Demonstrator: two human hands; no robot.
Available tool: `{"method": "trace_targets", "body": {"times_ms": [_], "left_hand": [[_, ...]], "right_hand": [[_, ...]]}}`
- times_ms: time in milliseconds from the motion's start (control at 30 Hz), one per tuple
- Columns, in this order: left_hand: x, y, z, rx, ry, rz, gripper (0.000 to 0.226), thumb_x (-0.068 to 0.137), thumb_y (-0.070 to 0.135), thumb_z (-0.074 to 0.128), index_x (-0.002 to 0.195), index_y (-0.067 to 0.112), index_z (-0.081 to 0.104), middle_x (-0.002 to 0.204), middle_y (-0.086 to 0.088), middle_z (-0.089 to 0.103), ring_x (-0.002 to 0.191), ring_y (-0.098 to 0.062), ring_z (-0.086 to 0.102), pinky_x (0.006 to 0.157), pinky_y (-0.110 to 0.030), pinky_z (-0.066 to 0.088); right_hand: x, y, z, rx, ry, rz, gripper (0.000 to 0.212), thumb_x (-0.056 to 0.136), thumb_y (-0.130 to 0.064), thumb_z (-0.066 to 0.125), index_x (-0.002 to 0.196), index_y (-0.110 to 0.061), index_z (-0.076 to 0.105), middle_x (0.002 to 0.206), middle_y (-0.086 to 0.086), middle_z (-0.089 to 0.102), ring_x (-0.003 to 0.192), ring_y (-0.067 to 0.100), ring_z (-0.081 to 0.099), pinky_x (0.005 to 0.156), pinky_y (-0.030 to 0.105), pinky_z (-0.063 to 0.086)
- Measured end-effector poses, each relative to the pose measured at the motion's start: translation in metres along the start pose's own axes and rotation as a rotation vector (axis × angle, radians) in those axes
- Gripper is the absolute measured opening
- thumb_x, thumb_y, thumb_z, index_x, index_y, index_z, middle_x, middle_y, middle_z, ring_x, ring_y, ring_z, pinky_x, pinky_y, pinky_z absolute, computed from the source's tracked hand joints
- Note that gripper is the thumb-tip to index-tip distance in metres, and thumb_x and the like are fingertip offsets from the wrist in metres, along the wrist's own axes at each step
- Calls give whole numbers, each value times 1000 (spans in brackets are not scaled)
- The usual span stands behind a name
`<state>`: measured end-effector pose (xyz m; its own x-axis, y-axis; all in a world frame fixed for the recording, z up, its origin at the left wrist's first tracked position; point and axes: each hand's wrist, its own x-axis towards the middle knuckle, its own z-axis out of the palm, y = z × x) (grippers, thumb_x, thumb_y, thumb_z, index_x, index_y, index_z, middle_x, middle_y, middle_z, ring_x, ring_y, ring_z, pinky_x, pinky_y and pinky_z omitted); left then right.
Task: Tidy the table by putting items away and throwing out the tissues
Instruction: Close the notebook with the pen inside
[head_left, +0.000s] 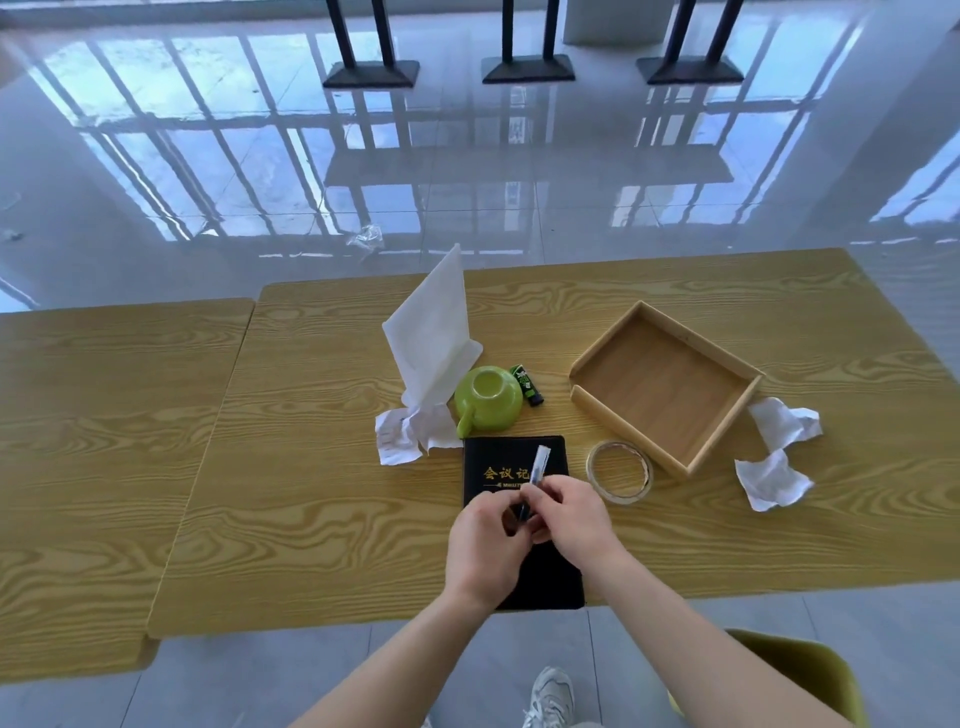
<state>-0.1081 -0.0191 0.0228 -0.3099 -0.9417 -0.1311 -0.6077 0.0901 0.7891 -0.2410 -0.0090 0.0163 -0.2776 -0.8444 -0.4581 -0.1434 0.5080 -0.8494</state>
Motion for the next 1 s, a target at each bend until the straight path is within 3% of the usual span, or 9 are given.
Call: {"method": "trace_targets", "body": {"times_ms": [100, 233, 433, 633, 833, 933, 1000], "left_hand": [[-1, 8, 17, -16, -24, 13, 14, 82, 32, 66, 95, 33, 70, 84, 11, 65, 80, -6, 59, 73, -31, 51], [-1, 7, 32, 282, -88, -69, 54, 82, 44, 54, 133, 26, 53, 118, 5, 53, 111, -14, 46, 93, -28, 44], [-8, 6, 39, 578, -121, -144, 46, 84, 38, 43, 128, 26, 49, 122, 3, 47, 116, -21, 41, 94, -41, 35], [-2, 3, 29, 466, -111, -182, 41, 91, 29, 39, 129, 24, 51, 123, 4, 51, 114, -19, 45, 89, -38, 39], [3, 0, 23, 385, -141, -215, 44, 95, 28, 36, 136, 21, 50, 130, 1, 52, 120, -21, 44, 97, -38, 39], [6, 3, 18, 298, -144, -240, 41, 94, 34, 34, 121, 16, 60, 117, -5, 60, 113, -25, 50, 99, -43, 41], [12, 10, 11, 170, -162, -295, 49, 92, 53, 32, 108, 20, 64, 108, -6, 64, 108, -26, 53, 97, -46, 42]], "right_hand": [[-5, 5, -18, -28, 98, -1, 21, 94, -24, 63, 77, -13, 68, 73, 8, 71, 65, 20, 69, 61, 38, 61], [-14, 20, -45, -231, 229, 21, 26, 96, -33, 54, 77, -17, 62, 72, 2, 66, 69, 20, 62, 62, 36, 48], [-21, 36, -41, -190, 56, 124, 26, 97, -31, 51, 75, -17, 52, 71, -2, 56, 65, 15, 50, 61, 34, 40], [-24, 32, -35, -58, 108, 158, 23, 98, -30, 49, 82, -16, 57, 76, 0, 59, 69, 16, 52, 65, 34, 42], [-35, 26, -26, -136, 116, 77, 25, 98, -33, 51, 82, -15, 58, 72, -2, 59, 66, 14, 51, 63, 34, 41], [-41, 19, -29, 5, 173, 45, 26, 97, -30, 53, 83, -10, 58, 70, -1, 58, 66, 15, 50, 67, 40, 43], [-47, 13, -28, 159, 160, 17, 28, 97, -27, 55, 83, -3, 56, 71, 3, 59, 68, 19, 51, 72, 48, 45]]}}
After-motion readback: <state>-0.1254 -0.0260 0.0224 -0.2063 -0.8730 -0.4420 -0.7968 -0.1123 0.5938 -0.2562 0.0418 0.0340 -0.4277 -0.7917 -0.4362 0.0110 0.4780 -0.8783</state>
